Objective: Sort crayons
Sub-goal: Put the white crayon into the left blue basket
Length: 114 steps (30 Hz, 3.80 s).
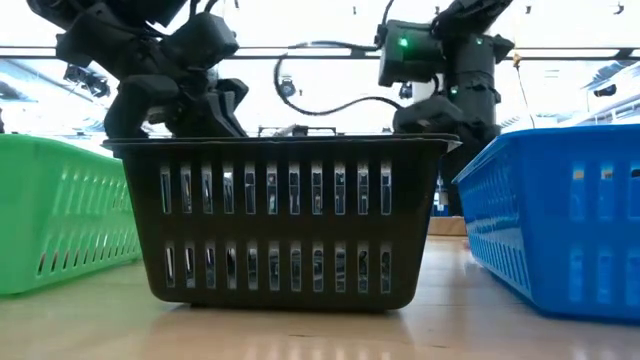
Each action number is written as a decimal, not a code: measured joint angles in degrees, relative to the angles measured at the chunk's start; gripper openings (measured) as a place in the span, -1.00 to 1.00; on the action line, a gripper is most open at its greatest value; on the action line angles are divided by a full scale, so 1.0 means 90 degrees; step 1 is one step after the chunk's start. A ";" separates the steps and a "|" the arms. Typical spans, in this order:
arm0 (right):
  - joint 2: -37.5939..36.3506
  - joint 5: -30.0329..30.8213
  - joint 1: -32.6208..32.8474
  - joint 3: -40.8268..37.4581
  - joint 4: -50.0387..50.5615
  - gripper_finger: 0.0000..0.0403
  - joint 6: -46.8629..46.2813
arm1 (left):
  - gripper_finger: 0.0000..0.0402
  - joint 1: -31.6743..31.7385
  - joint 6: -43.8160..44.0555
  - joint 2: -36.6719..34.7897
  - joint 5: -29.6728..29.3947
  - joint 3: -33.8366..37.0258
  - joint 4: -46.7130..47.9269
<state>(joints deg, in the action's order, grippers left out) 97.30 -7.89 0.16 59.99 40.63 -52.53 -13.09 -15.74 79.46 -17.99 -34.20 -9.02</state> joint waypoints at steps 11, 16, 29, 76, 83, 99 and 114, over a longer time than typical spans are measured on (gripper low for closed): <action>-0.0622 0.3279 0.1196 0.0014 -0.2918 -0.21 0.2497 | -0.91 0.0259 0.0327 -0.0085 0.0220 0.0000 -0.0787; -0.0705 0.4210 0.1679 0.0012 -0.3712 -0.21 0.4082 | -0.91 0.0460 0.0620 -0.0128 0.0201 0.0000 -0.1293; -0.0669 0.4557 0.1710 0.0007 -0.4810 -0.21 0.4989 | -0.91 0.0469 0.0368 -0.0124 0.0489 -0.0007 -0.2371; -0.0620 0.4184 0.1555 0.0010 -0.5830 -0.84 0.5625 | -0.70 0.0508 0.0304 -0.0121 0.0481 -0.0007 -0.2908; -0.0670 0.4185 0.1554 0.0010 -0.5542 -0.80 0.5273 | -0.39 0.0506 0.0427 -0.0121 0.0412 -0.0007 -0.2616; -0.0933 0.1862 0.1856 -0.0038 -0.3643 -0.75 0.1007 | -0.14 0.0378 0.1040 -0.0121 0.0390 -0.0007 -0.1358; -0.0854 0.1576 0.3148 -0.0046 -0.2111 -0.75 -0.2214 | -0.14 0.0380 0.1080 -0.0121 0.0388 -0.0007 -0.1292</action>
<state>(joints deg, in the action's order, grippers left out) 89.61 6.29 28.49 59.57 21.63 -72.45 -9.67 -6.02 78.37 -14.50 -34.26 -20.64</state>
